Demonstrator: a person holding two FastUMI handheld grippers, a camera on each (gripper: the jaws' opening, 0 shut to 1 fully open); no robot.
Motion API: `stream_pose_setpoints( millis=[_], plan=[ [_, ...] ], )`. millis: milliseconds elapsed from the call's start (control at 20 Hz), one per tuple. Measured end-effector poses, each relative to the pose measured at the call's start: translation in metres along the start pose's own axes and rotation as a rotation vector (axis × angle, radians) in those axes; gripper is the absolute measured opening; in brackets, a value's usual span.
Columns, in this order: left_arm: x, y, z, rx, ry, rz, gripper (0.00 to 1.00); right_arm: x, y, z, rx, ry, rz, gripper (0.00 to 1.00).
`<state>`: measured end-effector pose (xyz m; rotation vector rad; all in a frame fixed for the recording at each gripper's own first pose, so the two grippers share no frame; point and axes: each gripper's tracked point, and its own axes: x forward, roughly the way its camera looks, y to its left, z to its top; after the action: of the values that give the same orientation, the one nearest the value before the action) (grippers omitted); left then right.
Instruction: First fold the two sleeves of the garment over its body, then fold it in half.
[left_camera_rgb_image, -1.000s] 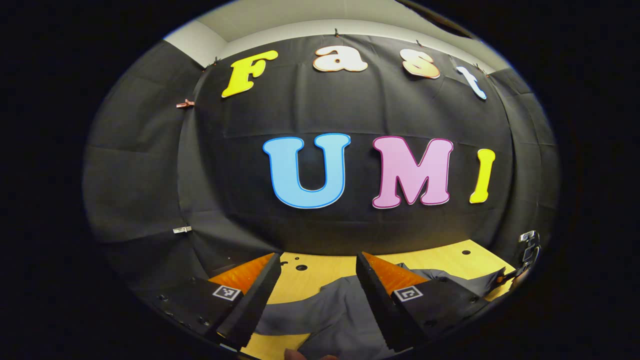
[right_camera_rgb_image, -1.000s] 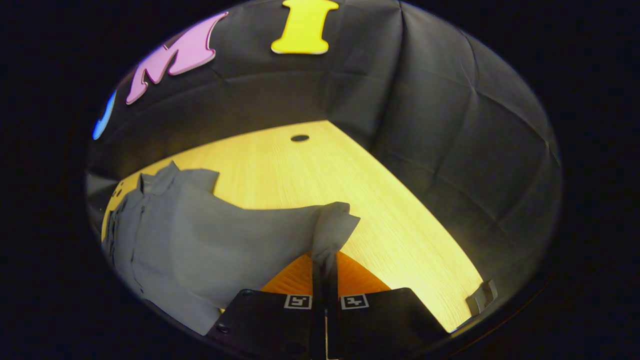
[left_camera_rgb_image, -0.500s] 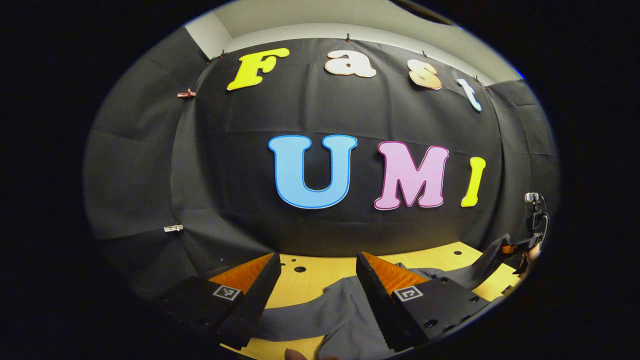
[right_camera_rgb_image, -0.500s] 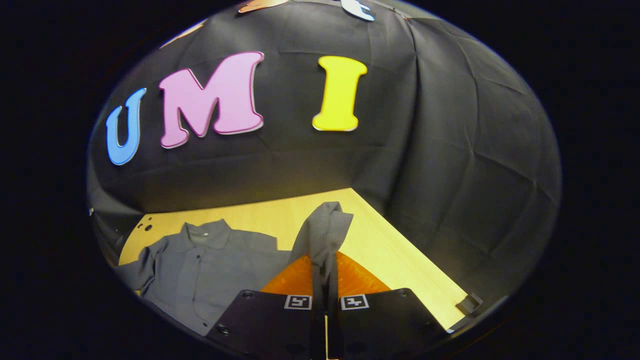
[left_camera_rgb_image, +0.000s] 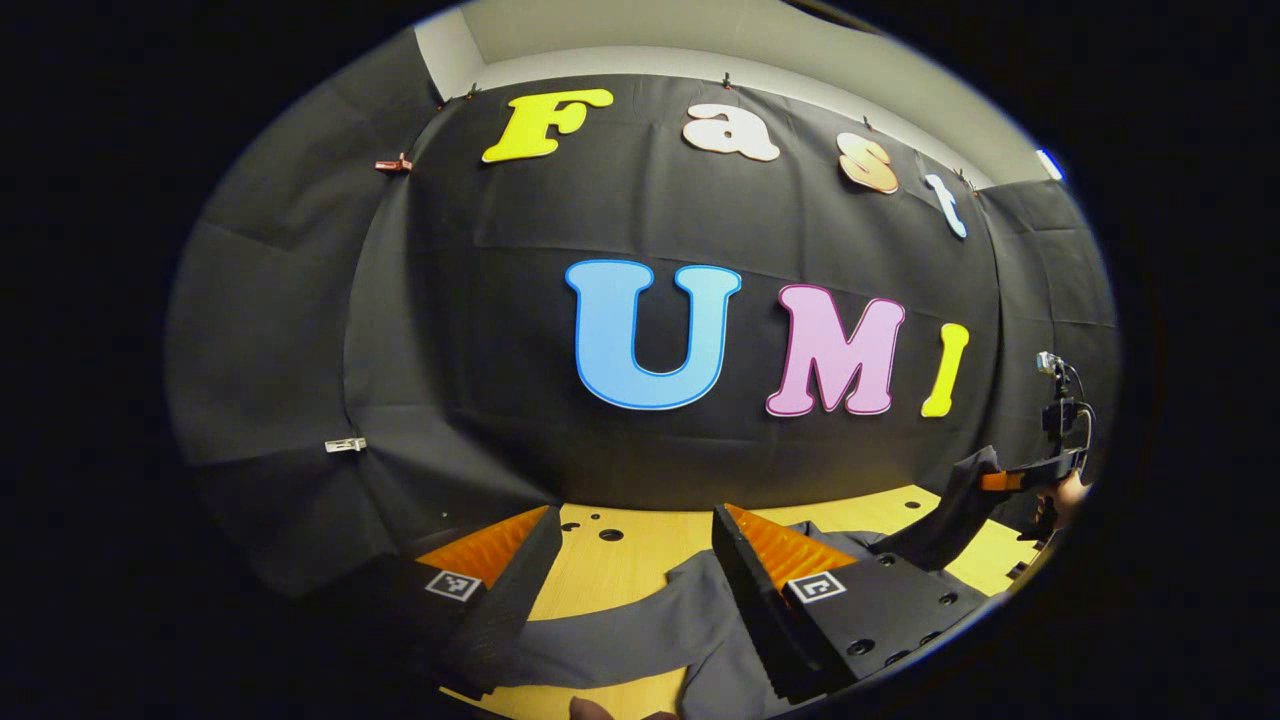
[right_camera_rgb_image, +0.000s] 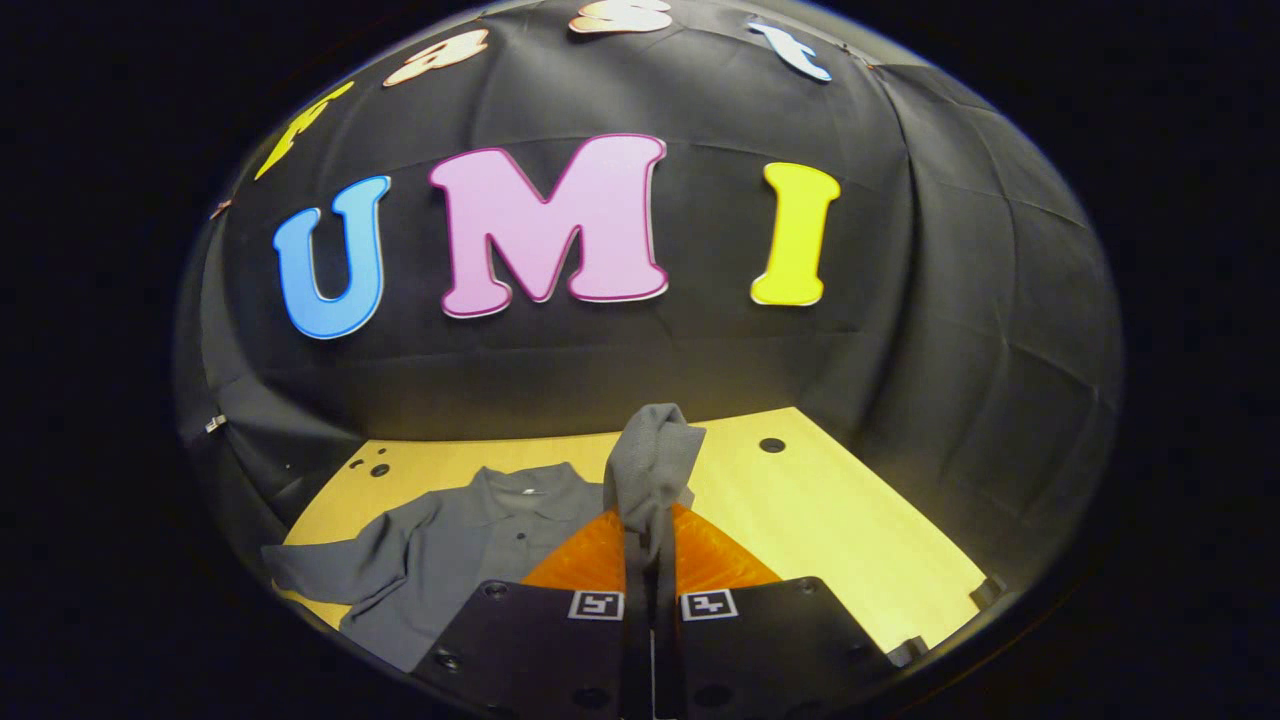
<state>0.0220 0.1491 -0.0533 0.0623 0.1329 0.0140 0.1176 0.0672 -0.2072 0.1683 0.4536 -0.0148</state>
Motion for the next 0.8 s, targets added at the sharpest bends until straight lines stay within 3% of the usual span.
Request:
stream_pose_setpoints(
  millis=[400,800],
  plan=[
    [-0.004,0.043,-0.018,0.004,0.024,0.020,0.95,0.012,0.120,-0.032,-0.037,0.040,0.142,0.06],
    [-0.008,0.064,-0.036,-0.039,0.050,0.054,0.95,0.039,0.193,-0.108,-0.096,0.178,0.198,0.06]
  ],
)
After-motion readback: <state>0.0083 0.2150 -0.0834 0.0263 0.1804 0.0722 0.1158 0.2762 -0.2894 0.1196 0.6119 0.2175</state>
